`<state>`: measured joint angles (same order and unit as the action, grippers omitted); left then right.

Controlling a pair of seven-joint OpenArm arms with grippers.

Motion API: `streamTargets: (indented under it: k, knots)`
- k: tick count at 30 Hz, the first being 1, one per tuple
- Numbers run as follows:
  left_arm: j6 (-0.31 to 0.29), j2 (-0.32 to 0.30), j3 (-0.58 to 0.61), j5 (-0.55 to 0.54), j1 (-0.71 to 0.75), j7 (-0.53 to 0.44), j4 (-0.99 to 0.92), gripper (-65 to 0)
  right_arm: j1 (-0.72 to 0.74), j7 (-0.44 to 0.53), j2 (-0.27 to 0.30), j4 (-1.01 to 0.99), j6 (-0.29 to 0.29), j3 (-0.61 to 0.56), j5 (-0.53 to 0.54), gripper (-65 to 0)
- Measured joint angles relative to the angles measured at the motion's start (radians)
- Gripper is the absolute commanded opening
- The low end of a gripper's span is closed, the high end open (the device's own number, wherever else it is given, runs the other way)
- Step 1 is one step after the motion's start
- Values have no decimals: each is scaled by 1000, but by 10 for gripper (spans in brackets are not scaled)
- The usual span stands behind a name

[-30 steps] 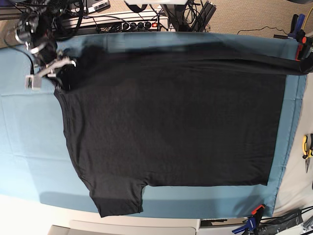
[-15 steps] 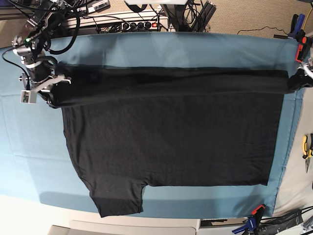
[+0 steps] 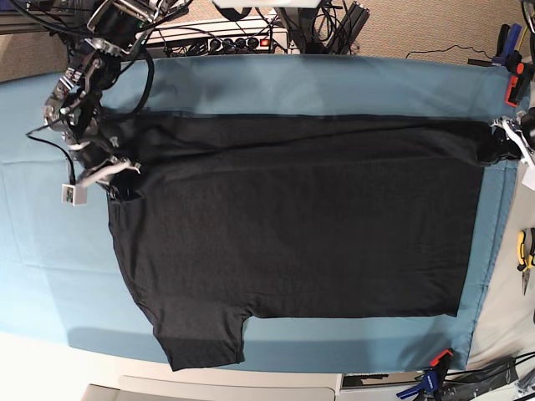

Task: Fold the T-shirt properly
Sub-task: 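Lower the held edge onto the shirt, folding a strip over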

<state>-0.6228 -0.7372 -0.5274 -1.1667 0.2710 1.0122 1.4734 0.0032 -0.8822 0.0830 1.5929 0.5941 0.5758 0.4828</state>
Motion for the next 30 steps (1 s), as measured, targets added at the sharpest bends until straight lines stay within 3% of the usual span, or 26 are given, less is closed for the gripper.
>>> streamTargets:
  k: [7,11,19,30]
  knots:
    - [5,0,0,39,0,-26,0,-650,8,0,0,-1,-3,-16,-42,-650]
    - [60,0,0,102,0,-49,0,-650,8,0,0,-1,-3,-16,-49,-650]
    - [69,0,0,128,-40,-50,0,-650,8,9,0,-2,-80,-16,-93,-650]
    - [69,0,0,130,-48,-80,0,-650,8,13,0,-2,-80,-16,-93,-650]
